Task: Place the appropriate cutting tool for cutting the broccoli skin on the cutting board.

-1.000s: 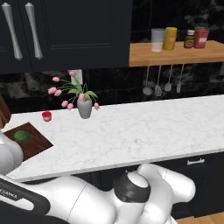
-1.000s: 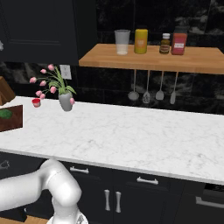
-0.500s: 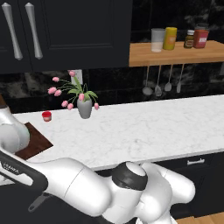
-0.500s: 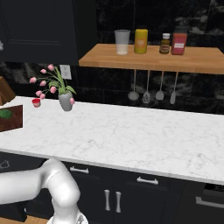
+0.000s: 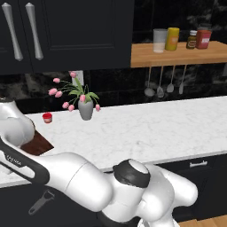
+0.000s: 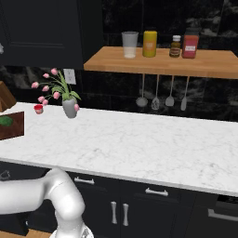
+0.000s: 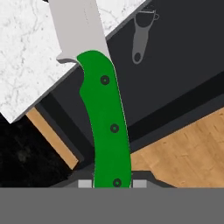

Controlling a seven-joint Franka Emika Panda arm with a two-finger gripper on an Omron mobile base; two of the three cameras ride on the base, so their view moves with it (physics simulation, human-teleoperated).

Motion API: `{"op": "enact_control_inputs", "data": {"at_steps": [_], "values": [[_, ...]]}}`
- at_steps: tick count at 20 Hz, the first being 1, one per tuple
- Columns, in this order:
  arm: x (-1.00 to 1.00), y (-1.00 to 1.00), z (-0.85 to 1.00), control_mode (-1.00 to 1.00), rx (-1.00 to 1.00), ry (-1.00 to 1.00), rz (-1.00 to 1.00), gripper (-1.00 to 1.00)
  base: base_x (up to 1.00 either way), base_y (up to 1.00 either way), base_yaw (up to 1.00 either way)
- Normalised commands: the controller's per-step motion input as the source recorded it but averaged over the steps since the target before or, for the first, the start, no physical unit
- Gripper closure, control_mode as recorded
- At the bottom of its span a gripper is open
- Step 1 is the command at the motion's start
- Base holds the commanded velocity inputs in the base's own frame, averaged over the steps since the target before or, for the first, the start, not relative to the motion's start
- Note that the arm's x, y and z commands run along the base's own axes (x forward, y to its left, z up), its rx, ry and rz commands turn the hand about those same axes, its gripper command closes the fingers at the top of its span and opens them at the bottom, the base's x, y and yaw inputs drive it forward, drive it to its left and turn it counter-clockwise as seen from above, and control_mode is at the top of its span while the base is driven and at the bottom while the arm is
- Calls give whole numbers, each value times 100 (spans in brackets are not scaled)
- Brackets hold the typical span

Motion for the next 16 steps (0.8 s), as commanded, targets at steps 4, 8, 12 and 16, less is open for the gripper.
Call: {"op": "enact_control_inputs", "data": {"at_steps": [4, 8, 12, 16], "values": [[47, -18, 0, -100, 0, 0, -11, 100, 0, 0, 0], [57, -8, -2, -100, 0, 0, -11, 100, 0, 0, 0], [33, -4, -22, -100, 0, -13, -3, 100, 0, 0, 0], [44, -1, -21, -100, 0, -9, -1, 100, 0, 0, 0]]}}
